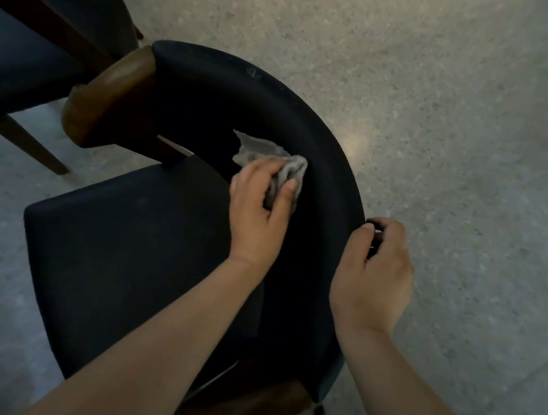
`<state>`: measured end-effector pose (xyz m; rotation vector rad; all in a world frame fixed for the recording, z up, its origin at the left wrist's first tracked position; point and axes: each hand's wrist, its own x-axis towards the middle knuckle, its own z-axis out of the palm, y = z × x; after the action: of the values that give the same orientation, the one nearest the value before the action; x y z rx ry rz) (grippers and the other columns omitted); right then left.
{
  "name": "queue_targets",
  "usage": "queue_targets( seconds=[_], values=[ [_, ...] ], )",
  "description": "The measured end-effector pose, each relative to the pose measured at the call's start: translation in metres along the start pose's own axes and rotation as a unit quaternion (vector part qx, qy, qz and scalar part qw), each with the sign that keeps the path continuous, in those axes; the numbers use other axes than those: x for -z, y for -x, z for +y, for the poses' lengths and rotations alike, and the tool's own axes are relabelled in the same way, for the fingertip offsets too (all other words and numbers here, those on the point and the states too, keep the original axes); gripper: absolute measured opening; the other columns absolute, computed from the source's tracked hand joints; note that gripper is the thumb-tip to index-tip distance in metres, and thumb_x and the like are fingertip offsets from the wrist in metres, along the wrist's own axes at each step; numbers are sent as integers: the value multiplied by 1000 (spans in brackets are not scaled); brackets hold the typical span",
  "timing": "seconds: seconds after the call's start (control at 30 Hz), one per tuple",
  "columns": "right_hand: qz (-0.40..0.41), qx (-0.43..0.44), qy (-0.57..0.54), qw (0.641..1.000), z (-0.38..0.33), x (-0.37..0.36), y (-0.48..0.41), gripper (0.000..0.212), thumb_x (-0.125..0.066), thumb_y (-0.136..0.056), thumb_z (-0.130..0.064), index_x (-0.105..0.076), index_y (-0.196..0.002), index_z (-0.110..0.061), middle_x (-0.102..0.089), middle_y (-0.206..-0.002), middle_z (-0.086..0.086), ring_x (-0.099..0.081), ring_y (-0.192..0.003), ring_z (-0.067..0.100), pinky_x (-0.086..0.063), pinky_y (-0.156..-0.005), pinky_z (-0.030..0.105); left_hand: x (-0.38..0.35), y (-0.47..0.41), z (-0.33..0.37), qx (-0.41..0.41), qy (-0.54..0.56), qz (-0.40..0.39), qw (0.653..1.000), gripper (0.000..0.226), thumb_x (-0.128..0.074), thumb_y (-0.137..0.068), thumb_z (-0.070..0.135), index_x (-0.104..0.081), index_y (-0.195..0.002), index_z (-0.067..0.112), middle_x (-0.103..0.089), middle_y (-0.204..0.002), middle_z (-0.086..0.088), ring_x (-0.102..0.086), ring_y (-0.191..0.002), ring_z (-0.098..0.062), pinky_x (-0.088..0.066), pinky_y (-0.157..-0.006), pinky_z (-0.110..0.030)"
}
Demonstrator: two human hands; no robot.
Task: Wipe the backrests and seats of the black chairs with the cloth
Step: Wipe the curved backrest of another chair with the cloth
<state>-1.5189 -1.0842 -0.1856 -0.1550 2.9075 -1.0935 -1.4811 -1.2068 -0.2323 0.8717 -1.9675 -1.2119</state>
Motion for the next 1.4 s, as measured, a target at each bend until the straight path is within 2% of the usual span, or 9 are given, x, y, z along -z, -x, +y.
queue_targets(
  seconds=[0.13, 0.47, 0.6, 0.8, 0.93, 1.0, 1.17, 1.23, 1.4],
  values=[
    [6, 11, -11, 1000, 1, -1, 0, 31, -37, -95, -37, -59, -105, -17, -64, -79, -4, -57, -66, 12, -39, -55, 27, -19, 3, -9, 53, -48, 4, 997, 35, -49, -95, 38, -60, -116, 12, -49, -118, -2, -44, -111, -22, -36, -94, -25],
    [7, 6, -19, 1000, 4, -2, -1, 31, -37, -95, -38, -59, -106, -19, -63, -79, -4, -56, -65, 9, -36, -53, 23, -33, 1, -39, 102, -49, 29, 993, 25, -42, -102, 29, -55, -102, 8, -46, -101, 1, -44, -87, -7, -37, -75, -24],
    [2, 1, -10, 1000, 3, 0, -1, 28, -38, -97, -36, -58, -107, -19, -64, -80, -5, -56, -66, 9, -36, -53, 22, -13, 10, -54, 215, -59, -25, 974, 23, -38, -104, 34, -48, -91, 17, -50, -98, 0, -51, -80, -7, -44, -69, -29],
    [5, 3, -18, 1000, 1, 0, -1, 31, -38, -94, -37, -58, -107, -17, -64, -83, -4, -57, -67, 14, -37, -54, 27, 9, 5, 7, -48, 15, -49, 998, 15, -49, -99, 27, -56, -94, 15, -54, -95, 3, -53, -86, -8, -40, -74, -17],
    [5, -3, -18, 1000, 1, 1, 0, 23, -43, -98, -30, -58, -108, -16, -64, -85, -2, -55, -69, 15, -34, -53, 26, -3, 0, 18, -84, -54, -93, 991, 25, -53, -95, 37, -60, -96, 13, -53, -100, 6, -54, -94, -10, -44, -80, -23],
    [11, 3, -16, 1000, 1, 0, 0, 29, -39, -96, -35, -58, -108, -16, -64, -85, -2, -55, -68, 14, -34, -53, 24, -9, 3, 8, -42, -66, -65, 995, 26, -48, -97, 39, -57, -95, 15, -53, -97, 4, -54, -85, -11, -46, -73, -29],
    [9, 4, -20, 1000, 1, -1, 0, 37, -34, -91, -40, -59, -107, -17, -65, -82, -3, -57, -68, 14, -42, -56, 30, 4, 16, -41, 237, -105, -25, 965, 26, -41, -101, 42, -53, -93, 20, -57, -93, 1, -56, -76, -8, -45, -63, -28],
    [10, 5, -22, 1000, 1, -1, 0, 36, -34, -91, -40, -59, -106, -18, -64, -81, -4, -58, -67, 15, -46, -58, 33, 9, 18, -37, 206, -95, -17, 974, 27, -42, -102, 40, -51, -87, 19, -55, -86, 2, -55, -74, -9, -40, -60, -24],
    [5, 8, -26, 1000, 1, 0, 1, 35, -36, -92, -38, -58, -107, -16, -61, -81, -6, -54, -66, 13, -34, -57, 28, 4, 1, 38, -14, -26, -19, 999, 15, -51, -99, 32, -55, -94, 18, -53, -91, 2, -51, -78, -7, -41, -66, -16]
  ],
)
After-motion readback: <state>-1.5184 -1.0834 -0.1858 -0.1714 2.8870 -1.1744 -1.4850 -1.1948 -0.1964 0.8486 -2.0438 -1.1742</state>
